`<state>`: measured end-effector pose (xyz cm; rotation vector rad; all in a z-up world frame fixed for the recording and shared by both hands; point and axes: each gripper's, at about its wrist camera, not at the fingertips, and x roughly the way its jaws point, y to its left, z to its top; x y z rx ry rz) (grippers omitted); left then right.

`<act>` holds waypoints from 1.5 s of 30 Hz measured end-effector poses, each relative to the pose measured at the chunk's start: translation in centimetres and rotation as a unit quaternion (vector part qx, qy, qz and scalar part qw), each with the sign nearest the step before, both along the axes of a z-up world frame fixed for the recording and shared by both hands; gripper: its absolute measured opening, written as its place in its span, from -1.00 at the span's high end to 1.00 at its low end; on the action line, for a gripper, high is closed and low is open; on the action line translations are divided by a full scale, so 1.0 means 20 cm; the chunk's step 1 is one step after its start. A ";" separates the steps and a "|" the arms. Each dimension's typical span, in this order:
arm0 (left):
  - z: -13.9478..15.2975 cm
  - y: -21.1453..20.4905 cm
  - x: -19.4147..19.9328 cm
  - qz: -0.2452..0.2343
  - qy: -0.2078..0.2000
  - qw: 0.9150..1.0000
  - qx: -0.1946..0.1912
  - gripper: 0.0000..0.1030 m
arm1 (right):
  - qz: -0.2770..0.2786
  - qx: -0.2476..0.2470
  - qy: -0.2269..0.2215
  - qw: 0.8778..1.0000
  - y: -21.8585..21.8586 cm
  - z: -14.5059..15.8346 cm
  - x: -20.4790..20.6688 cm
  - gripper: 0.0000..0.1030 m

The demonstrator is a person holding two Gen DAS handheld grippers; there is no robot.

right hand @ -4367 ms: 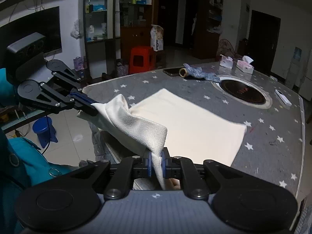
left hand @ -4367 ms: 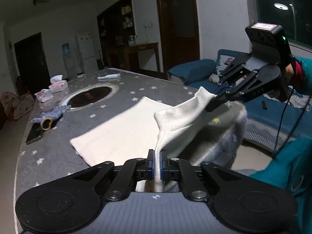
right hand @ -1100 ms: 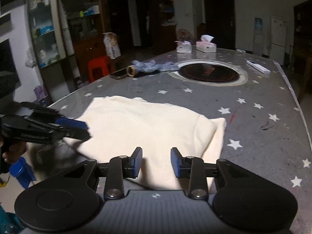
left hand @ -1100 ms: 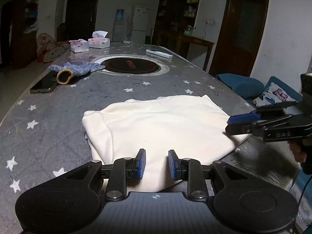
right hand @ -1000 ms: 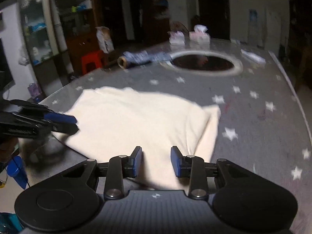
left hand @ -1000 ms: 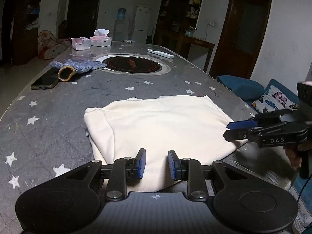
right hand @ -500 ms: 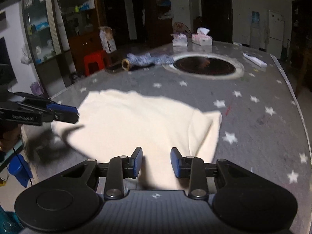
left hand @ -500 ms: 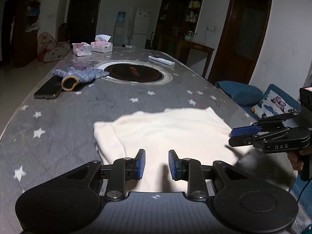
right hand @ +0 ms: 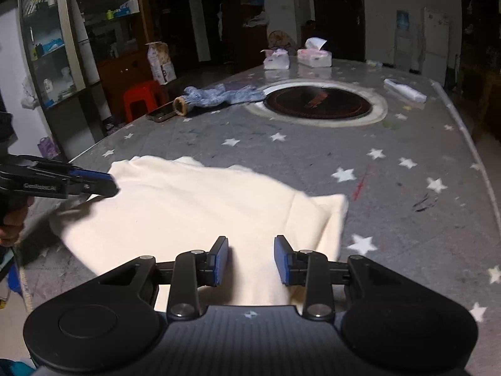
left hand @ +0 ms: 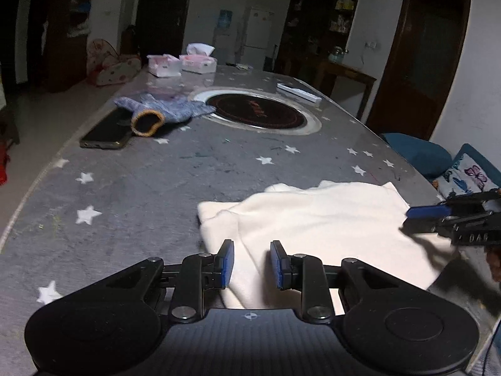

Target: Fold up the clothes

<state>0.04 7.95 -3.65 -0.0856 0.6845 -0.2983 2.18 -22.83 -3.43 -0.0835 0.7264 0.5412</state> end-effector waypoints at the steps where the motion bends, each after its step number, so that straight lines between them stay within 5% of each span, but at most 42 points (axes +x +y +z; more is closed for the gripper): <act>1: 0.00 0.00 -0.01 0.003 -0.001 1.000 0.001 0.45 | -0.007 0.007 0.001 1.000 -0.01 0.01 0.01 0.38; 10: -0.01 0.00 0.00 0.020 -0.004 1.000 0.012 0.45 | -0.025 0.010 0.012 1.000 -0.03 -0.03 0.09 0.34; 18: -0.03 0.12 -0.05 0.044 0.010 0.999 0.002 0.42 | 0.062 -0.019 -0.023 0.998 0.15 0.12 -0.08 0.28; 25: -0.01 0.22 -0.10 0.079 0.017 0.997 -0.013 0.43 | 0.210 -0.052 -0.048 0.975 0.51 0.17 -0.26 0.21; 31: 0.03 0.29 -0.16 0.091 0.014 0.994 -0.052 0.22 | 0.291 -0.105 -0.079 0.948 0.80 0.13 -0.38 0.15; 45: 0.04 0.32 -0.17 0.096 0.033 0.986 -0.134 -0.01 | 0.318 -0.149 -0.071 0.934 0.99 -0.01 -0.38 0.14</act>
